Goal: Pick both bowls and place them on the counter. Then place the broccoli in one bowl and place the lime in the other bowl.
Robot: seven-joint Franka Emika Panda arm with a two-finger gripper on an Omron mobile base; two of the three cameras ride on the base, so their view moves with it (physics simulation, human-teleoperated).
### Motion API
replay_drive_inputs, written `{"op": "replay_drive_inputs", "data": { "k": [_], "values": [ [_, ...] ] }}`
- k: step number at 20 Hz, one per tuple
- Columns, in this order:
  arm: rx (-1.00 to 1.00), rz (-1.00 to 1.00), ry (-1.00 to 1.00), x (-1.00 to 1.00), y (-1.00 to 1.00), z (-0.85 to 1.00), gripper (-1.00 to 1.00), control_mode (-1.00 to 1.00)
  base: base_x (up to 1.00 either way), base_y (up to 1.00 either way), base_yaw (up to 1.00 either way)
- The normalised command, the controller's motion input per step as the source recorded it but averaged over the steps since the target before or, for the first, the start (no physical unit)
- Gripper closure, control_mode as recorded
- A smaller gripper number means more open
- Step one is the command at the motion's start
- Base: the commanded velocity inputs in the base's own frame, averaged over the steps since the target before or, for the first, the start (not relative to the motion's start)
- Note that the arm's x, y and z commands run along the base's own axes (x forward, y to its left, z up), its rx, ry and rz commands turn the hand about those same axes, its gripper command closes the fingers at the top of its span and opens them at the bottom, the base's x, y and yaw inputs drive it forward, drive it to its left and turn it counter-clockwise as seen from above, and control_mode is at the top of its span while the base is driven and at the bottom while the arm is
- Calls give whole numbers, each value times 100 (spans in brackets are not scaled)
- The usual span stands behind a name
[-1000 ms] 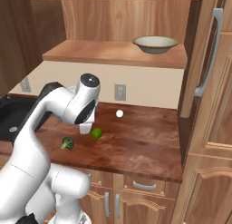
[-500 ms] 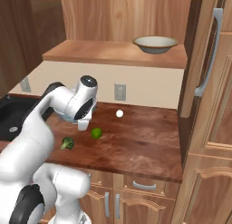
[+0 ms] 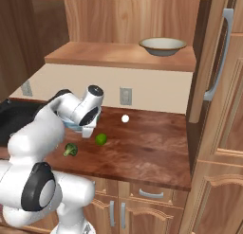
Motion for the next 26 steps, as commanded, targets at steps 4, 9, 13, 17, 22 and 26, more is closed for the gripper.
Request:
{"op": "replay_drive_inputs", "data": {
  "k": [4,9,13,17,22,26],
  "values": [
    [0,0,1,39,19,-28,100,-100,0,0,0],
    [0,0,10,42,12,-26,100,-100,0,0,0],
    [0,0,18,41,14,-37,100,-100,0,0,0],
    [0,0,4,44,0,-18,100,-100,0,0,0],
    [0,0,0,27,5,-26,100,-100,0,0,0],
    [0,0,0,12,6,-32,100,-100,0,0,0]
  ]
}}
